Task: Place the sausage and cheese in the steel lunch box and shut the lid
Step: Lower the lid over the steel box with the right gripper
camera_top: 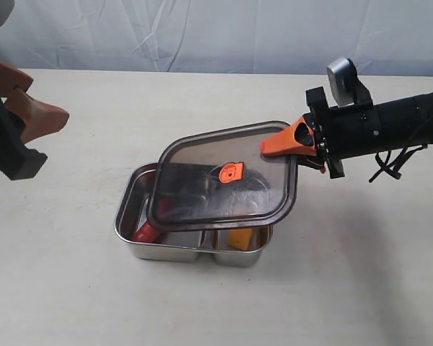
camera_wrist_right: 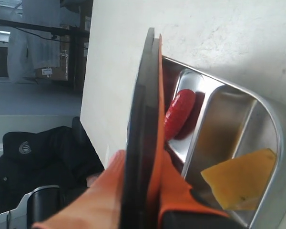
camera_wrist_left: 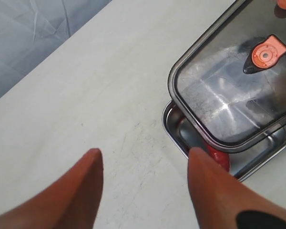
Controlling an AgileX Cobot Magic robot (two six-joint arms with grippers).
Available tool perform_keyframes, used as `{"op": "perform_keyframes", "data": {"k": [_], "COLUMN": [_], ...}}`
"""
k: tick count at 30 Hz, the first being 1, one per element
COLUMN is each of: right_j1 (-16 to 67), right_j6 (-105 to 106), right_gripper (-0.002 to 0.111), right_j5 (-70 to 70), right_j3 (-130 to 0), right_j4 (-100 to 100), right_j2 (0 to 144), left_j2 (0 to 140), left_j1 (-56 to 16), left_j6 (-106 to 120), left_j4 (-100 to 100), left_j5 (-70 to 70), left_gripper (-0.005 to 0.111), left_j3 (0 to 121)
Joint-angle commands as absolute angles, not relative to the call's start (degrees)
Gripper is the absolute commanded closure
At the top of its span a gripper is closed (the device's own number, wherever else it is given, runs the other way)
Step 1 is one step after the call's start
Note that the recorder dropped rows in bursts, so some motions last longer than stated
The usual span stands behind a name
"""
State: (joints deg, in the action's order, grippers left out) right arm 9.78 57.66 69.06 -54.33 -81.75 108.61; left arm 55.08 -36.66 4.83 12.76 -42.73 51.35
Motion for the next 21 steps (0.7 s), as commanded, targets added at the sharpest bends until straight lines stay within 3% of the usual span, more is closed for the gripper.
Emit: {"op": "perform_keyframes", "data": {"k": [1,21], "right_j1": [10.3,10.3], "right_j6": [58.5,58.5], "right_gripper": [0.109,0.109], "right_j5": [70.0,69.9], "right_j3": [-54.1,-54.1], "right_j4": [-78.1,-74.0], "right_j2": [108.6,108.6], "left_j2": [54.7,54.7], "left_j1": [-36.6,-36.6], "left_j6": [4.4,4.4], "left_j4": [12.6,12.6], "left_j5": [-41.7,-41.7], "left_gripper": [0.055,0.055], "left_j3": [51.5,51.5]}}
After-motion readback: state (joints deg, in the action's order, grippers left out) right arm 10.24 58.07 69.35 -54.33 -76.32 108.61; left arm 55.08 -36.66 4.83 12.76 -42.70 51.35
